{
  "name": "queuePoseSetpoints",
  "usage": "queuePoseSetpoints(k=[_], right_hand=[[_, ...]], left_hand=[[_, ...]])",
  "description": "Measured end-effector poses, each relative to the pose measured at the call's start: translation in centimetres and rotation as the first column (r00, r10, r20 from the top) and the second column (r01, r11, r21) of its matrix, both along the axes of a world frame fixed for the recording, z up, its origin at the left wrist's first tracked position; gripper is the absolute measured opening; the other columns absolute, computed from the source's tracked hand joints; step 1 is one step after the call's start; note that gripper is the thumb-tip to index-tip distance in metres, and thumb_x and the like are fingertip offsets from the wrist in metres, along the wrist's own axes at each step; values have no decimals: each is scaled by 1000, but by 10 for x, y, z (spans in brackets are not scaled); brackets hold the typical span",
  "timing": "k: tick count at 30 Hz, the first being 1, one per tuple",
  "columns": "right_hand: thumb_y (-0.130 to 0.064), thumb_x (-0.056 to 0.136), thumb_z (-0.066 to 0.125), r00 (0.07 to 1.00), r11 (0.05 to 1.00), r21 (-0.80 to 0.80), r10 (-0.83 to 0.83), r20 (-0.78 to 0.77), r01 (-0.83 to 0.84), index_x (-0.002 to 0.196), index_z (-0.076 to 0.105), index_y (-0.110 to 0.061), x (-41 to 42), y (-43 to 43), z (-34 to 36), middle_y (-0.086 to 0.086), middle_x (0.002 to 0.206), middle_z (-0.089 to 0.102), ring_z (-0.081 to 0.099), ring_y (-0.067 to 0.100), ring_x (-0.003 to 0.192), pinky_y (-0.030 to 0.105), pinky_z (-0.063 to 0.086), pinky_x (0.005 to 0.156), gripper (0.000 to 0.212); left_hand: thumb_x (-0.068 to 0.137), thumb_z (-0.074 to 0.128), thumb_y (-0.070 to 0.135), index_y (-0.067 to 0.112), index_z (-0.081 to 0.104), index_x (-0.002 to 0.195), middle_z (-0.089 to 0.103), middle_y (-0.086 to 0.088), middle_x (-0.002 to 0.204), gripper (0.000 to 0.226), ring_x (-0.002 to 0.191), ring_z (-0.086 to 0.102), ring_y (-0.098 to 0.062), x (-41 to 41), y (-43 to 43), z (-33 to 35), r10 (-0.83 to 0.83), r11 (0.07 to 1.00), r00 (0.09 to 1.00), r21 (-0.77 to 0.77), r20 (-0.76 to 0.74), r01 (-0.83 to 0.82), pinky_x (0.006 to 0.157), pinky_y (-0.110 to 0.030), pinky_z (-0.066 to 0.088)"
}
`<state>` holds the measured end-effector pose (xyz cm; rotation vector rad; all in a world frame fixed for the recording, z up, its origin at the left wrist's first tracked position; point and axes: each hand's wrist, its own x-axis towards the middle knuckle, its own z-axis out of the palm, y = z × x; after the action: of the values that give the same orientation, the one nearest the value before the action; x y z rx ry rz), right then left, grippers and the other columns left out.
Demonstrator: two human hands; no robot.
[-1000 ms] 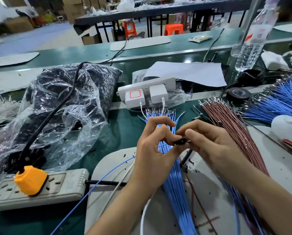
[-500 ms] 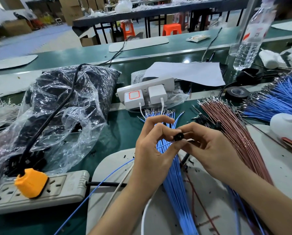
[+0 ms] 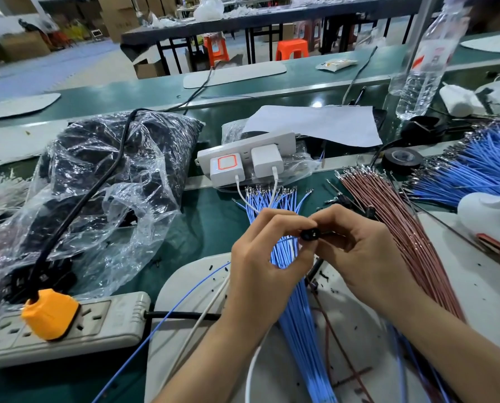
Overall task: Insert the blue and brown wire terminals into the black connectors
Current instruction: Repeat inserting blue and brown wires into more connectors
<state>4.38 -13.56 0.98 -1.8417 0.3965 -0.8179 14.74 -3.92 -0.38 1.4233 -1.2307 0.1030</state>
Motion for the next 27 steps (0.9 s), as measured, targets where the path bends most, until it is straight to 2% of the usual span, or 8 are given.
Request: queuePoseSetpoints(k=[4, 11, 14, 18, 22, 25, 27], right_hand=[[8, 78, 69, 1000, 999, -50, -19, -18, 18, 84, 66, -19, 0, 1, 1, -3, 80, 70, 67, 3, 77, 13, 51, 73, 28], [7, 82, 66, 998, 991, -135, -16, -66, 7, 89, 64, -10, 0, 3, 0, -4, 81, 68, 65, 2, 76, 10, 48, 68, 19], [7, 82, 66, 997, 985, -170, -18, -72, 6, 89, 63, -16, 1, 1, 1, -6, 79, 67, 65, 4, 75, 12, 49, 67, 24], [9, 81, 66, 998, 991, -132, -14, -60, 6, 84, 62, -20, 1, -1, -2, -5, 76, 67, 65, 7, 71, 21, 53, 67, 30], [10, 81, 66, 1000, 997, -75, 25, 12, -24, 93, 62, -19, 0, 2, -3, -2, 80, 69, 68, 6, 77, 17, 53, 71, 32], [2, 80, 56, 993, 997, -34, 70, 91, -67, 98, 60, -20, -1, 2, 1, -1, 90, 68, 68, 10, 82, 20, 54, 77, 29], [-6, 83, 63, 988, 996, -15, 86, 131, -85, 100, 61, -17, -2, 4, 2, 0, 92, 68, 68, 11, 82, 21, 54, 77, 21]], left_hand=[[76, 72, -2, 5, 70, 93, 65, -4, 92, 19, 87, 62, -7, 0, 0, -1, -6, 1000, 1000, -12, 8, 7, 80, -18, 48], [74, 72, -5, 7, 71, 93, 65, -3, 91, 23, 86, 62, -7, -1, 0, -1, 17, 999, 1000, -43, 11, -17, 80, -16, 47], [77, 71, -2, 6, 70, 94, 64, -4, 92, 19, 87, 62, -9, -2, 1, 0, -1, 998, 1000, -63, 12, 1, 80, -18, 48], [80, 67, 5, 5, 69, 95, 63, -8, 93, 16, 88, 62, -13, -6, 2, 1, -21, 998, 1000, -60, 22, 22, 79, -20, 48], [83, 65, 8, 13, 67, 101, 59, -7, 97, 18, 93, 60, -15, -2, 3, 0, -5, 999, 1000, -45, 16, 6, 82, -22, 48], [85, 65, 9, 16, 67, 104, 53, -6, 98, 20, 95, 55, -8, 0, 1, 1, 35, 998, 998, -46, 46, -33, 84, -16, 43], [85, 67, 4, 15, 67, 106, 50, -5, 99, 24, 94, 53, -7, 1, 1, 0, 32, 999, 998, -41, 47, -30, 84, -15, 42]])
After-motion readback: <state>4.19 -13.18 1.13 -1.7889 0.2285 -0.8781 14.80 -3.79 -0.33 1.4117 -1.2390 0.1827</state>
